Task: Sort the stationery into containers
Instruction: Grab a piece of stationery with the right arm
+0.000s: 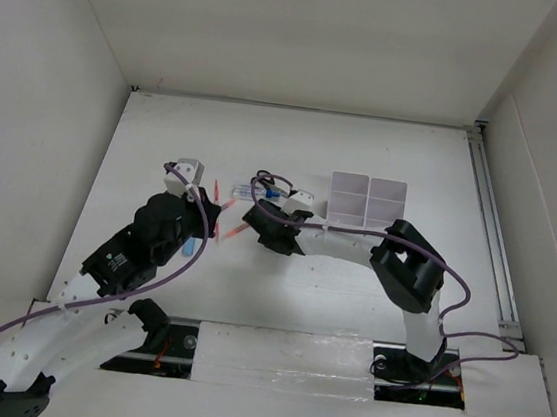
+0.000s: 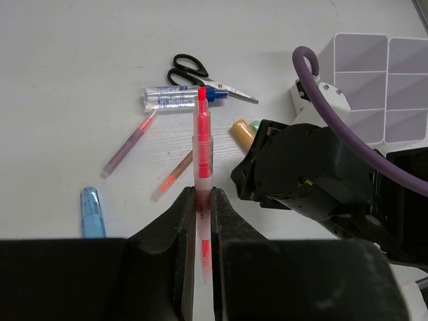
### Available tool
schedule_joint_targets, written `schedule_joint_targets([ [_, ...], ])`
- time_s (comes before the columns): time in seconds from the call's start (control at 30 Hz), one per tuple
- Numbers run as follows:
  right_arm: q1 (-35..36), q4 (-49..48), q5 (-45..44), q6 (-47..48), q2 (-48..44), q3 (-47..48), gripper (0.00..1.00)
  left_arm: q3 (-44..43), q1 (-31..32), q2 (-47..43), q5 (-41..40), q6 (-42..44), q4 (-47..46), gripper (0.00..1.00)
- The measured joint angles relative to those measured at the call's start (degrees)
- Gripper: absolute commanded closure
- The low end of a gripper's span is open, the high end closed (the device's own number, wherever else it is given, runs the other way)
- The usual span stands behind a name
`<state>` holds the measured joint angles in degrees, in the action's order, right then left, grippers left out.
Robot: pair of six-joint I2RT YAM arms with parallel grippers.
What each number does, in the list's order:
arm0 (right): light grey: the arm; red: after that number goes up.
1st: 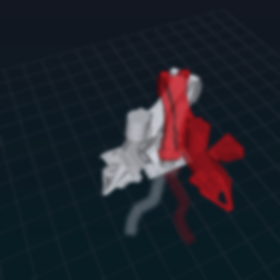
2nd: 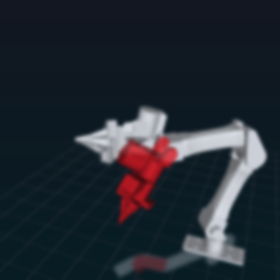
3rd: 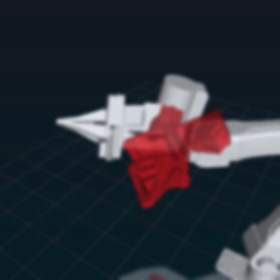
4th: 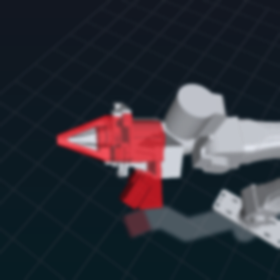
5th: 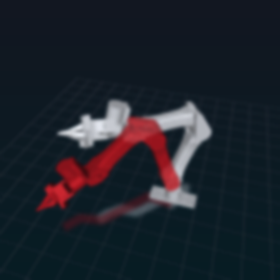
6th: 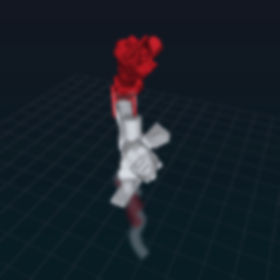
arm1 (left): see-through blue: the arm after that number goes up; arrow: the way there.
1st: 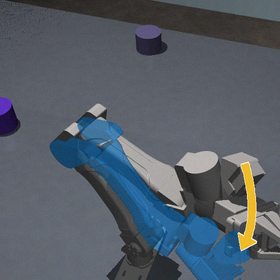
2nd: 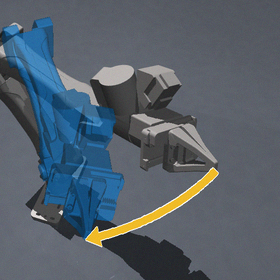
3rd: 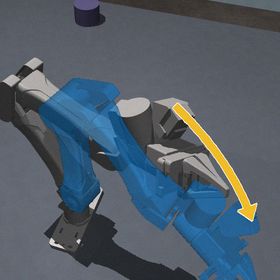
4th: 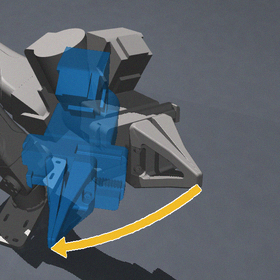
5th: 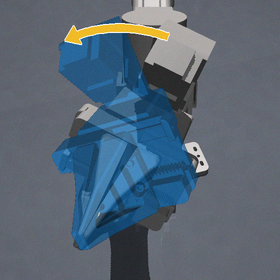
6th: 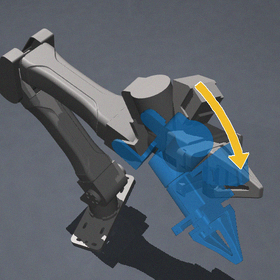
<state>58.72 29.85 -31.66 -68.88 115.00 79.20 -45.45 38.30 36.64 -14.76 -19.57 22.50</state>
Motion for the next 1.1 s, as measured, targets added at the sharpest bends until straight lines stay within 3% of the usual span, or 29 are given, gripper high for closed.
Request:
schedule_joint_targets([
  [0.6, 0.1, 4.2, -0.5, -2.7, 1.3, 1.7, 0.66, 0.0, 0.2, -2.1, 0.0, 0.0, 0.0, 1.0],
  [0.93, -0.2, 4.7, 0.4, -2.3, 1.5, 1.7, 0.99, 0.0, 0.2, -4.9, -0.1, 0.0, 0.0, 1.0],
  [1.1, -0.2, 5.6, 0.6, -2.2, 1.8, 2.4, 1.0, 0.0, 0.2, -5.8, -0.2, 0.0, 0.0, 1.0],
])
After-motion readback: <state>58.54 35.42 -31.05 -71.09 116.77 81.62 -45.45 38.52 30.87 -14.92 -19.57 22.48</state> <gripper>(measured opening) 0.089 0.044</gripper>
